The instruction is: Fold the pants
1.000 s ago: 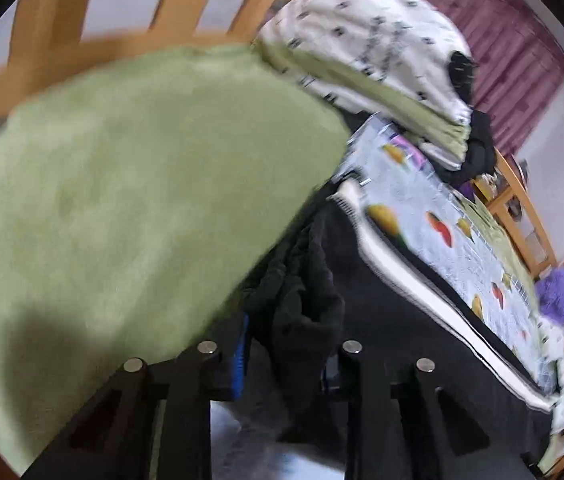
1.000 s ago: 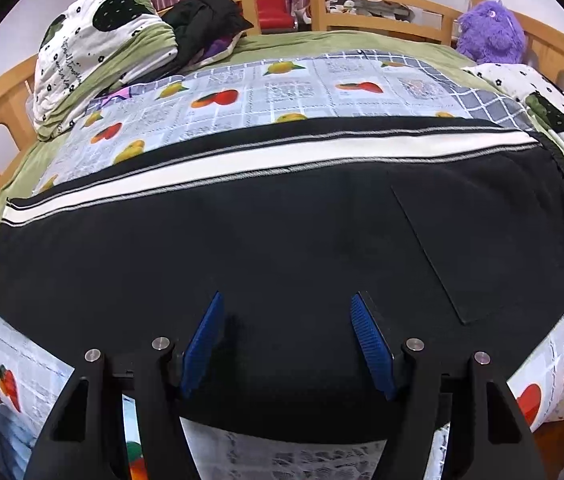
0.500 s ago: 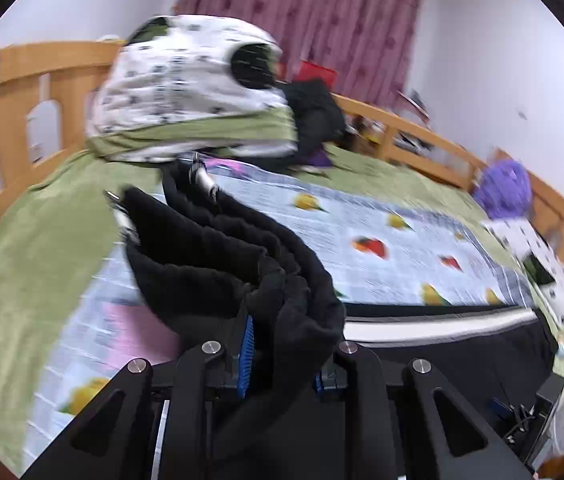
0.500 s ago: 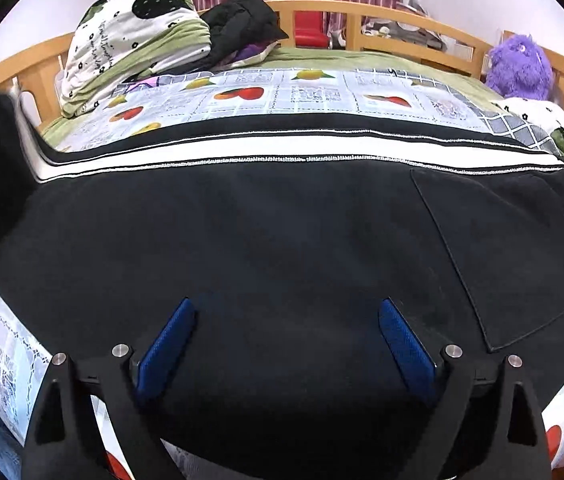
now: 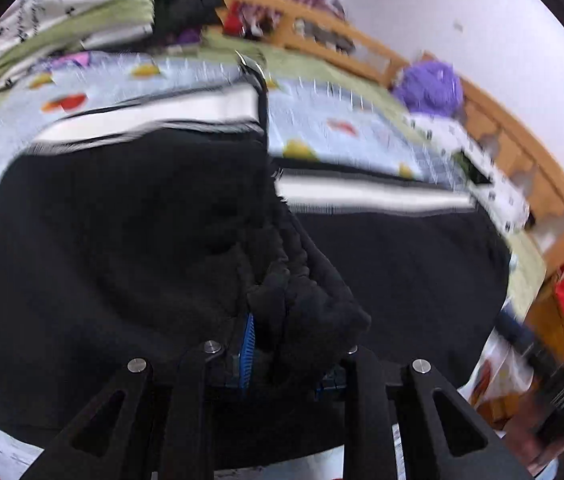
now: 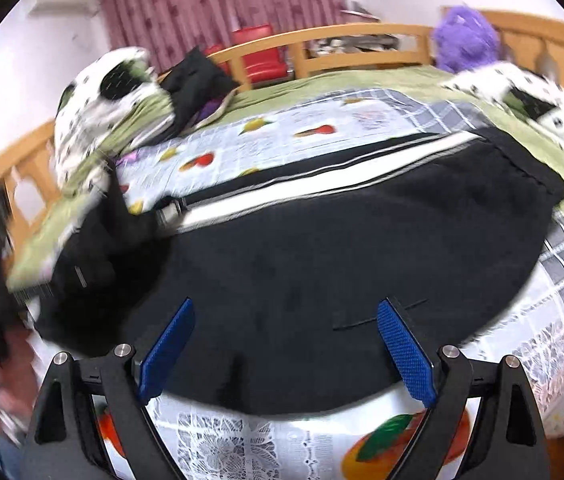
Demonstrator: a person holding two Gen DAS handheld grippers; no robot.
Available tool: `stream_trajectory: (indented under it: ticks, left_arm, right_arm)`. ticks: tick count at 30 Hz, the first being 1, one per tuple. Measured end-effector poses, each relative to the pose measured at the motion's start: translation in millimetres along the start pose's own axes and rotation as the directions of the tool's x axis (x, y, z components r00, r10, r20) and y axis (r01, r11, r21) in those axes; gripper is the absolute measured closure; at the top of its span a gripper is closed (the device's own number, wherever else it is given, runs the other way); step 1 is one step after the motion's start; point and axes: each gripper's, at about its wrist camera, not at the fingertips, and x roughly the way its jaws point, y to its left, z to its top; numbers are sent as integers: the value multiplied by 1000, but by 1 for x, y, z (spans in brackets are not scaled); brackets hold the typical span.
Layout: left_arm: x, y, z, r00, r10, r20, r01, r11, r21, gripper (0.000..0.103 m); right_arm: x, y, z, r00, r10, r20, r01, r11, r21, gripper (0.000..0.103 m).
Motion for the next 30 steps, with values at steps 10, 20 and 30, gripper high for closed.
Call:
stream_trajectory:
  ticks: [10,20,30]
  left_arm:
    - [-62,36,-23,1000,-13,15,12,999,51,42]
    - [-110,135,-40,988,116,100,-100,984,-149,41]
    - [-121,189,-53,991,34,131,8,953,-304,41]
  right_arm:
    - [15,28,10,991,130,-44,-130,991,19,20]
    - [47,136,13,960,247,-132,-266,953,-146,43]
    - [85,180,-16,976,110,-186,-167,929,-329,94]
